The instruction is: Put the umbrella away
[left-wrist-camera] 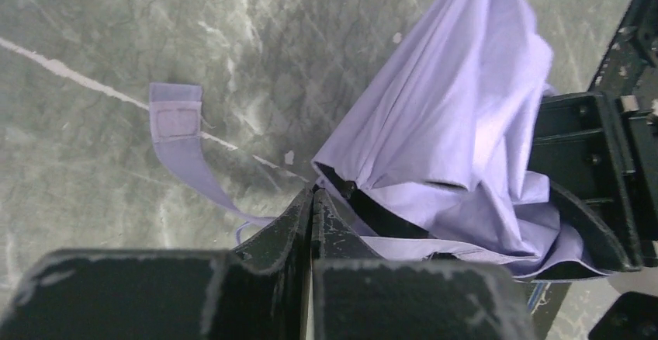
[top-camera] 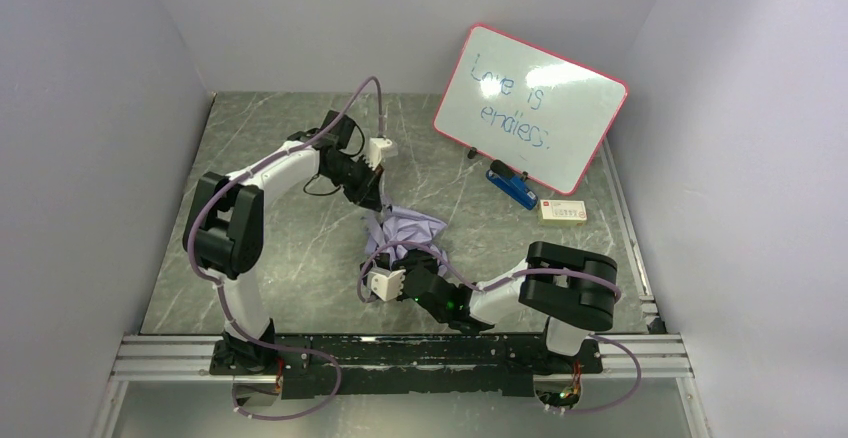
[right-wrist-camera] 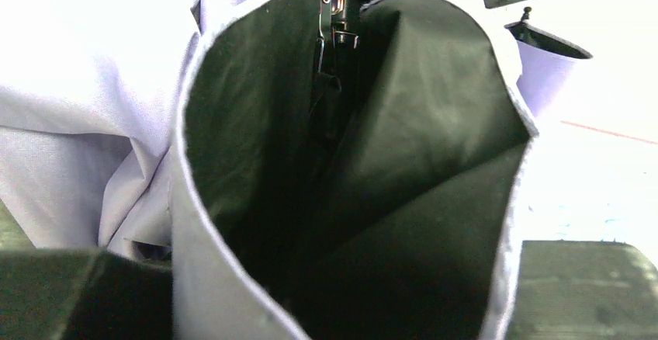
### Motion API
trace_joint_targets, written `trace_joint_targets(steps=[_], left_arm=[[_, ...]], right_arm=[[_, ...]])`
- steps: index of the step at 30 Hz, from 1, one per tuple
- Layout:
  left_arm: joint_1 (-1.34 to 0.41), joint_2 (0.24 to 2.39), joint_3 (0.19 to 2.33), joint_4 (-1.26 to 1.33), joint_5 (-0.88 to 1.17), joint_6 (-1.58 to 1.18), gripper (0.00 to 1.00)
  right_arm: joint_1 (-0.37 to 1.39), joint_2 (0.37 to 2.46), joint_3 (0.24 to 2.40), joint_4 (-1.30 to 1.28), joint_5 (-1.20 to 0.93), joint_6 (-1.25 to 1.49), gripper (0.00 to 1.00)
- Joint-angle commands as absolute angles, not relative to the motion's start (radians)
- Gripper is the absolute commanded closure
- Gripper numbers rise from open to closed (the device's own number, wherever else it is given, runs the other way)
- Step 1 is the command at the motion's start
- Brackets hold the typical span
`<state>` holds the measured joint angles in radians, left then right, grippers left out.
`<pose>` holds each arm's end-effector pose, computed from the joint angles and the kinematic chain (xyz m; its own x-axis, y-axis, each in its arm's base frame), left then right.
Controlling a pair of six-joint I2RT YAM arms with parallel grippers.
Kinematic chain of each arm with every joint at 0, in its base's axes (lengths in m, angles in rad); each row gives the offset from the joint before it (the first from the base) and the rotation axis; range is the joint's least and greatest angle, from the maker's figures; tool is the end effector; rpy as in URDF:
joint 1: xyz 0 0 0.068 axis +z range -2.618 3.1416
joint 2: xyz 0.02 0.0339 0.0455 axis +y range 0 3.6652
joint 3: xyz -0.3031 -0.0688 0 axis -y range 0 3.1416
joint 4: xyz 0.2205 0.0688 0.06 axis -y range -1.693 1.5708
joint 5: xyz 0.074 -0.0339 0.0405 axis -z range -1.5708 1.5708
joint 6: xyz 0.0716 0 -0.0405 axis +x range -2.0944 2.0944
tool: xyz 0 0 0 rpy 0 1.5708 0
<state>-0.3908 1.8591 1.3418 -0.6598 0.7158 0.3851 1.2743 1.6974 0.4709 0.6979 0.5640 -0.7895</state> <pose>0.3303 -0.1869 0.2290 -0.5959 0.5521 -0.5832 0.8028 0.4256 -0.4175 0.1258 0.2808 0.1590 0.3743 -0.8284 -0.4167 -0.5788 0.1423 -0.8029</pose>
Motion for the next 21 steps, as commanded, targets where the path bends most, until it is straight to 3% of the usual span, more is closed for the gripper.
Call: trace_joint_targets(steps=[1,7,15,21], left_arm=[[-0.393,1.804,1.352,-0.687,0.637,0.408,0.95],[-0.387,1.721,1.293,-0.669,0.557,0.428,0.94],[-0.377,1.674,1.212,-0.616,0.602,0.516,0.4],[-0.377,1.713,1.207,-0.603,0.661,0.566,0.22]], right_arm=[[1.28,1.727,0.438,0.622,0.565,-0.756,0.8],[1.281,1.726,0.431,0.631,0.564,-0.748,0.8],[1.282,1.731,0.428,0.647,0.556,-0.757,0.81],[1.282,1.734,0.435,0.645,0.549,-0.757,0.81]])
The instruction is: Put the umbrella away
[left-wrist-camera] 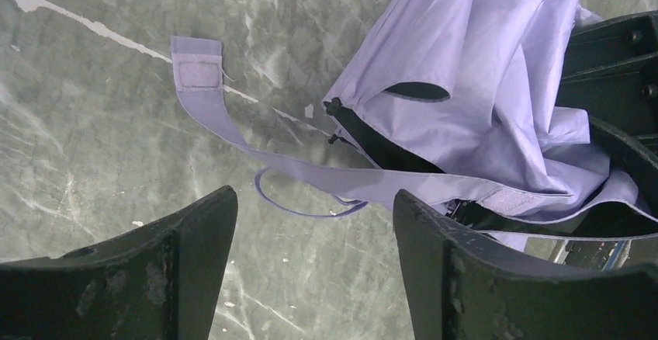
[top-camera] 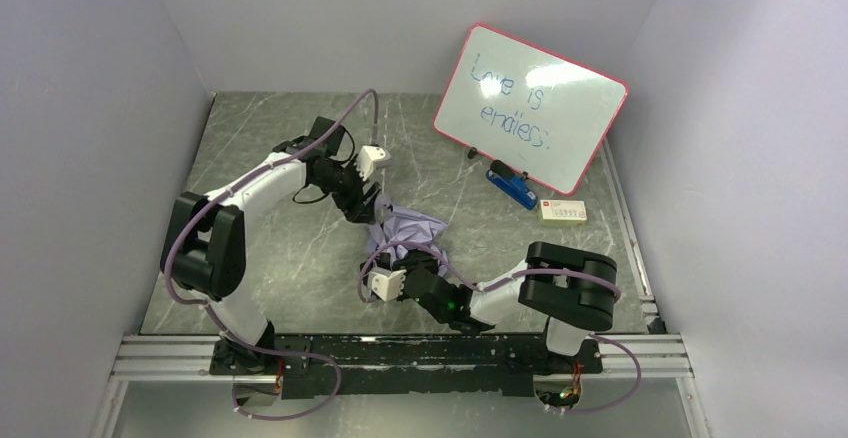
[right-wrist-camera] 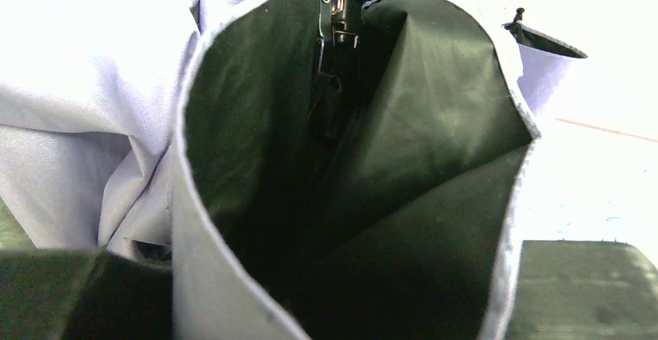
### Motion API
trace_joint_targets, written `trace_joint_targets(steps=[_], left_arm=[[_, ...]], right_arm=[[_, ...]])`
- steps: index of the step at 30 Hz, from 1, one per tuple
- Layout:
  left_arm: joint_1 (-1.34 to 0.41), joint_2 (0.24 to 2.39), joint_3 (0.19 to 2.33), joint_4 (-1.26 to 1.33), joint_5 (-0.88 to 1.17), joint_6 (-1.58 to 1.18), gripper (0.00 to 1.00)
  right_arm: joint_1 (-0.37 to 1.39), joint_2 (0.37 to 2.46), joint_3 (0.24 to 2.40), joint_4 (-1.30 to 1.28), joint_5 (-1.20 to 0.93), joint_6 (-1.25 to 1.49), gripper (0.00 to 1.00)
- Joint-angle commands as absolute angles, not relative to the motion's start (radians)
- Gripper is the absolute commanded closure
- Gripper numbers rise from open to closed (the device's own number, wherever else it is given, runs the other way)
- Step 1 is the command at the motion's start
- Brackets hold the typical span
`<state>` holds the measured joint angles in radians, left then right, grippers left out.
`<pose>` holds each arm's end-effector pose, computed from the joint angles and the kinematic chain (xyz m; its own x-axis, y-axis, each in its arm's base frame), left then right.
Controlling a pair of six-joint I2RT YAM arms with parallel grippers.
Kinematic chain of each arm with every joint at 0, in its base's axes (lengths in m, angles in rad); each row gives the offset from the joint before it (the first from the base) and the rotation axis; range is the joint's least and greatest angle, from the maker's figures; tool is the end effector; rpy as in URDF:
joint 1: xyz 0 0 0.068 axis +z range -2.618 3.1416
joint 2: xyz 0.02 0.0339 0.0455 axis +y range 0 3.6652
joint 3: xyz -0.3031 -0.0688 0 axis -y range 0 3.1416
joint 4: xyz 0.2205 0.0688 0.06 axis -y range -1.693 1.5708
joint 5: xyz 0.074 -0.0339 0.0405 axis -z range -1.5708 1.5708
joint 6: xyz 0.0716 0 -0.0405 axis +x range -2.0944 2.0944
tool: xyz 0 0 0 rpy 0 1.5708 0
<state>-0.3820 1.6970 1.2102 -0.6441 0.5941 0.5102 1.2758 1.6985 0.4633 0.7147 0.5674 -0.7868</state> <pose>0.2986 -0.1631 0.2434 -0.4738 0.6264 -0.6189 0.8726 0.4287 -0.2340 0.1253 0.2801 0.1589 0.3733 -0.8255 -0.4233 -0.5764 0.1512 -0.8031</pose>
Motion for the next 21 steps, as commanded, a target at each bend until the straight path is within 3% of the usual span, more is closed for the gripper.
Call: trace_joint_targets(steps=[1,12,21], left_arm=[[-0.377,1.725,1.21,-0.602,0.673,0.569,0.21],[-0.377,1.837,1.232,-0.632,0.771,0.609,0.21],[-0.377,1.845,1.252,-0.637,0.76,0.592,0.67]], right_arm=[[1.282,1.736,0.437,0.644,0.548,-0.756,0.81],[1.282,1.726,0.44,0.627,0.548,-0.752,0.81],[1.289,1.726,0.439,0.621,0.558,-0.743,0.81]])
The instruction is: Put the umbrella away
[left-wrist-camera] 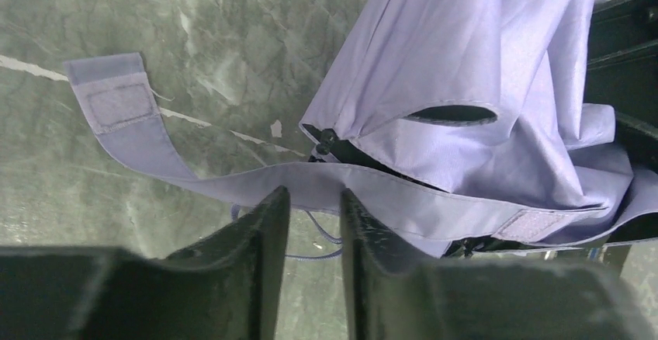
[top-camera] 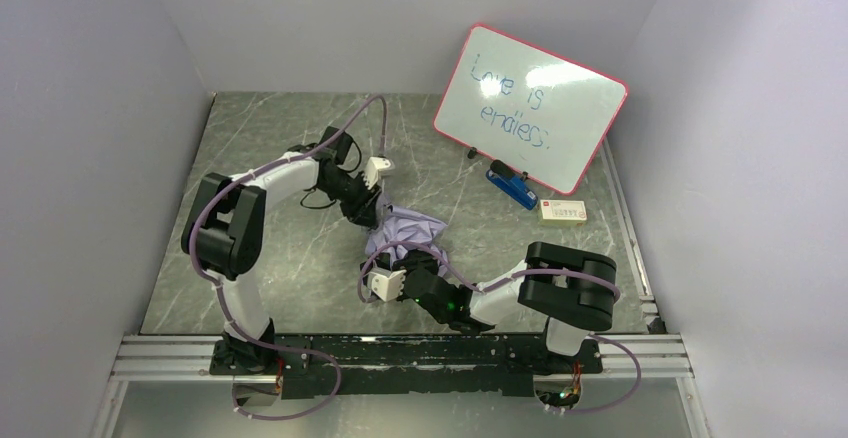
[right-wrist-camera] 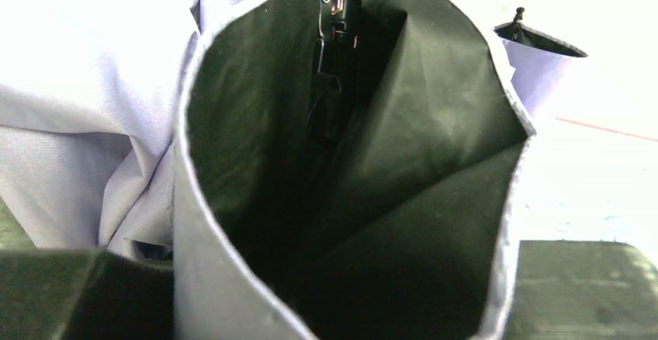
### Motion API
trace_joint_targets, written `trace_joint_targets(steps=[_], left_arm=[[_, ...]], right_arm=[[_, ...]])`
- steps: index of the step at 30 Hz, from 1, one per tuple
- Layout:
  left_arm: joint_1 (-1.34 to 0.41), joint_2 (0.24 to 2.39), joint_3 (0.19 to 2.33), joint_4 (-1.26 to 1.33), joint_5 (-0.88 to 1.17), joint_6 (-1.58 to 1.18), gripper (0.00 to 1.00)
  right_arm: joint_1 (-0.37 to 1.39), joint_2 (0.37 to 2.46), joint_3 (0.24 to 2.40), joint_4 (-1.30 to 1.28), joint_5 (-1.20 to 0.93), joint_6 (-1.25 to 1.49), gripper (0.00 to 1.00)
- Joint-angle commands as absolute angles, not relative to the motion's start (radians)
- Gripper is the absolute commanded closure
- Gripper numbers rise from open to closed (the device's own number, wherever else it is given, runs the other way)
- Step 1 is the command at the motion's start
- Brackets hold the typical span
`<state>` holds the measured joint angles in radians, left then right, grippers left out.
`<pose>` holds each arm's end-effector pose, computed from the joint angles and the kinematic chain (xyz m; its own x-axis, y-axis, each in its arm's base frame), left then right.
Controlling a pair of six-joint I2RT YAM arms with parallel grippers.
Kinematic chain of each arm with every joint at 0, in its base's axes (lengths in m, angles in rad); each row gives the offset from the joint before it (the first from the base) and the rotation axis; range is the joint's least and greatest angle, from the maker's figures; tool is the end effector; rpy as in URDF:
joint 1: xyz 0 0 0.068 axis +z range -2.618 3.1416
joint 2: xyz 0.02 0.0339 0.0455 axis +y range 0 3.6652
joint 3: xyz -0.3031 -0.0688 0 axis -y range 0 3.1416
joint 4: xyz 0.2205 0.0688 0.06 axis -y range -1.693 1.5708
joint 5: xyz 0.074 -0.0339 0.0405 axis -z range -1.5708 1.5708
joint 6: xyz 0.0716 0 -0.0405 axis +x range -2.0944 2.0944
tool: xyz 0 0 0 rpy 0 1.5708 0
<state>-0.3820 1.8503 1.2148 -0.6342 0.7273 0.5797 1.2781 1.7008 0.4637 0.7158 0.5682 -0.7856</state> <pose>0.3112 -0.1763 0.2005 -0.4886 0.6373 -0.5959 0.8715 0.3234 -0.3688 0.1248 0.2806 0.1585 0.3740 -0.8251 -0.4235 -0.5770 0.1506 -0.8028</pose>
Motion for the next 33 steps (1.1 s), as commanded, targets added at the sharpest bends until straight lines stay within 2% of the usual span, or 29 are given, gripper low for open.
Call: trace_joint_targets(steps=[1,8,16,17,19,24,25,28,33], left_arm=[[-0.377,1.838,1.255,-0.641,0.753,0.592,0.71],[-0.377,1.741,1.261,-0.664,0.688,0.579,0.93],[-0.377,1.627,1.256,-0.703,0.646,0.582,0.93],[-0.377,1.619,1.236,-0.693,0.642,0.584,0.85],[-0.377,1.612,1.203,-0.666,0.635,0.58,0.6],[-0.377,1.661,1.174,-0.605,0.65,0.579,0.24],[-0.376,1.677,1.176,-0.594,0.649,0.577,0.14],[-0.374,1.73,1.199,-0.572,0.653,0.569,0.08],[-0.355,1.814,1.256,-0.548,0.69,0.55,0.06]], right_arm=[[1.289,1.726,0.438,0.622,0.56,-0.742,0.81],[1.289,1.726,0.434,0.625,0.567,-0.731,0.82],[1.29,1.732,0.439,0.629,0.574,-0.735,0.82],[1.29,1.73,0.439,0.629,0.574,-0.734,0.82],[1.291,1.727,0.439,0.625,0.571,-0.73,0.82],[1.295,1.731,0.447,0.606,0.569,-0.721,0.82],[1.295,1.732,0.45,0.603,0.569,-0.721,0.82],[1.297,1.742,0.462,0.594,0.568,-0.72,0.82],[1.301,1.76,0.482,0.586,0.565,-0.719,0.82]])
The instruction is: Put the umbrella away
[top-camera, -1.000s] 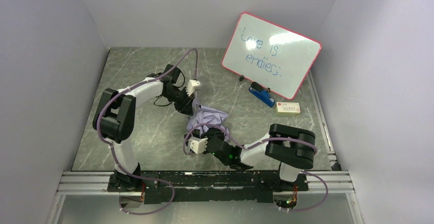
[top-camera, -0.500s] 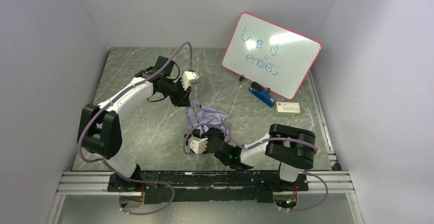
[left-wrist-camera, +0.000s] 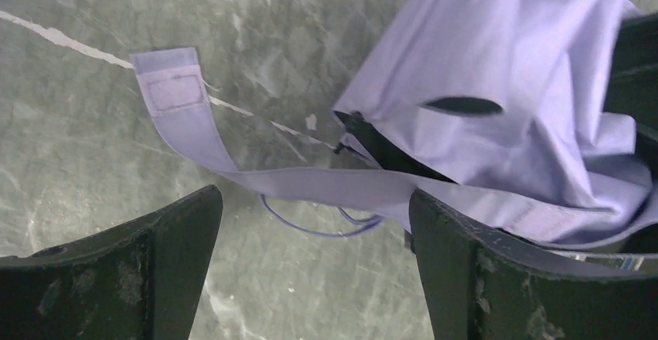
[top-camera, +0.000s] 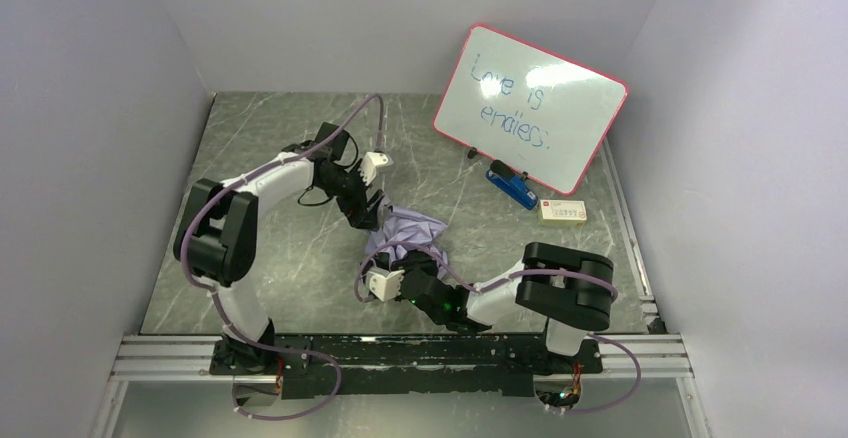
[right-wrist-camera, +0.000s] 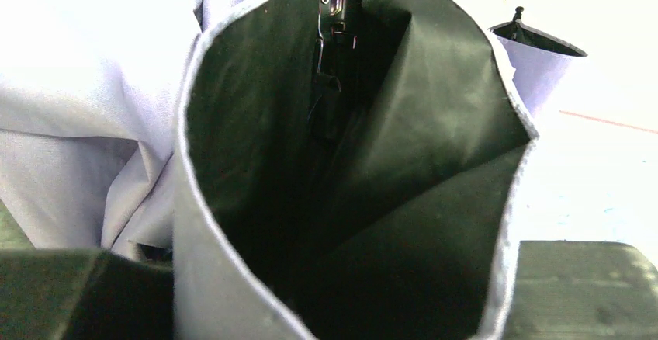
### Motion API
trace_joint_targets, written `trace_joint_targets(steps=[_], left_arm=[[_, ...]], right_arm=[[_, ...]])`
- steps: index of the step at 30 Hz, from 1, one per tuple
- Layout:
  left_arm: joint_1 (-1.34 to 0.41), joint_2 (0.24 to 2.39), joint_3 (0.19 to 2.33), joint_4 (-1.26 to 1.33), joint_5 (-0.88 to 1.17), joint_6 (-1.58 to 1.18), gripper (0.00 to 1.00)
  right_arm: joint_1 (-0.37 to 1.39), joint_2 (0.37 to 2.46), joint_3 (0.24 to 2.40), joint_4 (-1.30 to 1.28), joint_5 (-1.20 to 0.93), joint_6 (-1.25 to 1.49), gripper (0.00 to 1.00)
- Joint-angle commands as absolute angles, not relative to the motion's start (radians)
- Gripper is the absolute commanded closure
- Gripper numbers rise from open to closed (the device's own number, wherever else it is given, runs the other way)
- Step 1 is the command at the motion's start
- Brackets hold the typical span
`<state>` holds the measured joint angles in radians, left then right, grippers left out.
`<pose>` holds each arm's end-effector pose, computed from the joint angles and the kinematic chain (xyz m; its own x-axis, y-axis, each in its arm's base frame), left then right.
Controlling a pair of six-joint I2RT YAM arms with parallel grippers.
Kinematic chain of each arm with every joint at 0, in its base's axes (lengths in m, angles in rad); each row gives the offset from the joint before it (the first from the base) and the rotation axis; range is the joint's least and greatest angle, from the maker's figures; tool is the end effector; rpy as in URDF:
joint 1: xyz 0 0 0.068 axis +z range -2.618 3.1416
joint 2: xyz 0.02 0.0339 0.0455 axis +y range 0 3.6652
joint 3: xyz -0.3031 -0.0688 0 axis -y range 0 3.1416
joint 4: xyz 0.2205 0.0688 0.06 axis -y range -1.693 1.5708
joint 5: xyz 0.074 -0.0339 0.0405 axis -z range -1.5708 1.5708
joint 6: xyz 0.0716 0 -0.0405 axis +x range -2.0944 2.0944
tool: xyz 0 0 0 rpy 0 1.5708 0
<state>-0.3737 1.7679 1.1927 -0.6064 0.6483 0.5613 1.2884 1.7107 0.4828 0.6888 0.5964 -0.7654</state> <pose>0.3070 -0.1668 0.2199 -0.4608 0.6364 -0.6186 0.8854 0.3776 -0.2710 0.1242 0.2839 0.1577 0.3543 -0.8360 -0.4191 -0.5752 0.1585 -0.8025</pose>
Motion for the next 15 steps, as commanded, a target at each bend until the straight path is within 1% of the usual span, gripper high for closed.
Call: trace_joint_targets(steps=[1,7,15], left_arm=[[-0.349,1.829,1.266,-0.548,0.701,0.546,0.06],[-0.324,1.89,1.294,-0.583,0.772,0.571,0.09],[-0.324,1.937,1.286,-0.587,0.782,0.582,0.1]], right_arm=[[1.302,1.764,0.484,0.584,0.565,-0.72,0.82],[1.304,1.77,0.487,0.587,0.563,-0.724,0.82],[1.303,1.77,0.482,0.586,0.562,-0.719,0.82]])
